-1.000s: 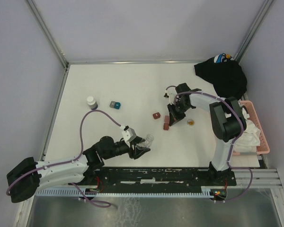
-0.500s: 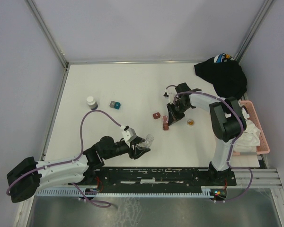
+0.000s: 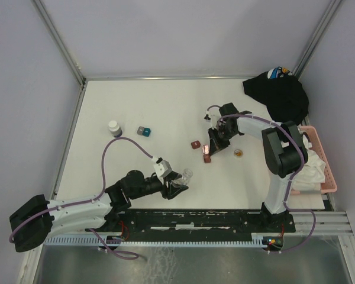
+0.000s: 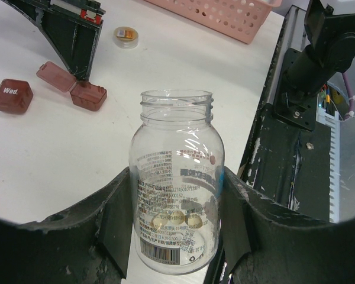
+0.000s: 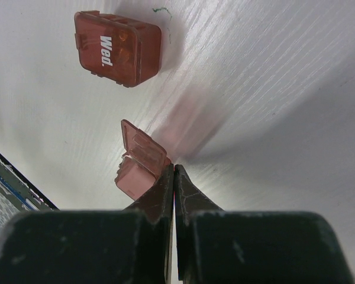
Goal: Sort the pills into containers
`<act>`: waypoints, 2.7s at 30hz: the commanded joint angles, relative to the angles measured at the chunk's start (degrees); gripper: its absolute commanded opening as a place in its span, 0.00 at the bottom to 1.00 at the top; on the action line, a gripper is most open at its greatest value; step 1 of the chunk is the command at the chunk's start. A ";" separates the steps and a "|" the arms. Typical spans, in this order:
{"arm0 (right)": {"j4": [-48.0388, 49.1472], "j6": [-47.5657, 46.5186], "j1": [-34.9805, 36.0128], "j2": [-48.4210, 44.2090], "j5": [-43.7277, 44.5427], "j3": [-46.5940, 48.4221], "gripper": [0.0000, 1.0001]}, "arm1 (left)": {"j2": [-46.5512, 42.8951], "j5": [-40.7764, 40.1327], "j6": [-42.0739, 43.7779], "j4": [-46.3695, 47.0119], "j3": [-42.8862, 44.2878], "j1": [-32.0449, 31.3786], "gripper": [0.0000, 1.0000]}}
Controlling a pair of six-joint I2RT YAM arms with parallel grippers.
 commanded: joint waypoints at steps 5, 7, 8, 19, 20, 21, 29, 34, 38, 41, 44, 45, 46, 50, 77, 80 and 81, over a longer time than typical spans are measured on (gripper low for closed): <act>1.19 0.20 0.49 -1.86 -1.75 0.84 0.04 | 0.89 0.06 -0.02 4.52 1.58 0.09 0.03; 0.27 -0.51 0.44 -2.28 -0.13 1.41 0.05 | 1.16 0.11 -0.05 4.55 1.66 0.15 0.03; -0.70 -1.37 0.33 -2.57 1.42 1.93 0.05 | 1.30 0.04 -0.18 4.50 1.73 0.16 0.03; -5.28 -10.21 -3.67 -16.93 10.23 3.37 0.08 | -0.08 0.40 -1.28 10.84 10.39 5.40 0.03; -5.55 -10.58 -3.91 -19.46 10.04 3.17 0.09 | -0.65 0.79 -1.85 11.62 12.41 7.39 0.03; -5.42 -10.72 -4.25 -21.32 9.94 2.88 0.11 | -1.40 0.99 -2.65 12.73 14.18 9.68 0.03; -5.00 -10.52 -6.77 -30.05 6.77 1.42 0.16 | -0.05 8.09 6.38 4.56 27.66 -0.67 0.03; -5.50 -10.26 -7.08 -31.77 5.29 1.68 0.16 | -6.09 9.97 -5.99 6.00 26.63 18.57 0.03; -5.51 -9.98 -7.35 -32.58 5.04 1.64 0.16 | -1.24 25.93 -13.55 10.35 28.74 19.05 0.03; -5.70 -10.11 -7.75 -33.00 4.79 1.78 0.17 | -1.50 16.52 3.45 -5.65 29.78 10.49 0.03; -6.27 -10.44 -8.04 -33.22 4.03 2.05 0.17 | -1.07 15.83 6.54 -8.25 27.74 10.33 0.03; -6.63 -10.73 -8.06 -33.12 3.72 2.20 0.17 | -0.83 15.54 7.62 -9.41 27.17 10.27 0.03; -7.28 -11.39 -8.04 -33.02 3.37 2.46 0.17 | -0.61 15.15 8.50 -10.59 26.19 10.30 0.03; -11.63 -15.95 -8.22 -32.32 1.34 3.97 0.19 | 0.24 14.02 13.34 -14.70 22.86 10.40 0.03; -21.39 -28.27 -10.91 -33.18 7.57 7.44 0.31 | 39.27 3.40 22.34 -41.14 43.08 11.51 0.03; -20.61 -27.78 -12.75 -33.63 9.08 7.06 0.33 | 42.45 3.70 22.83 -44.53 46.67 11.54 0.03; -20.55 -27.63 -13.43 -33.73 9.27 6.94 0.33 | 43.17 3.85 22.95 -45.55 47.72 11.50 0.03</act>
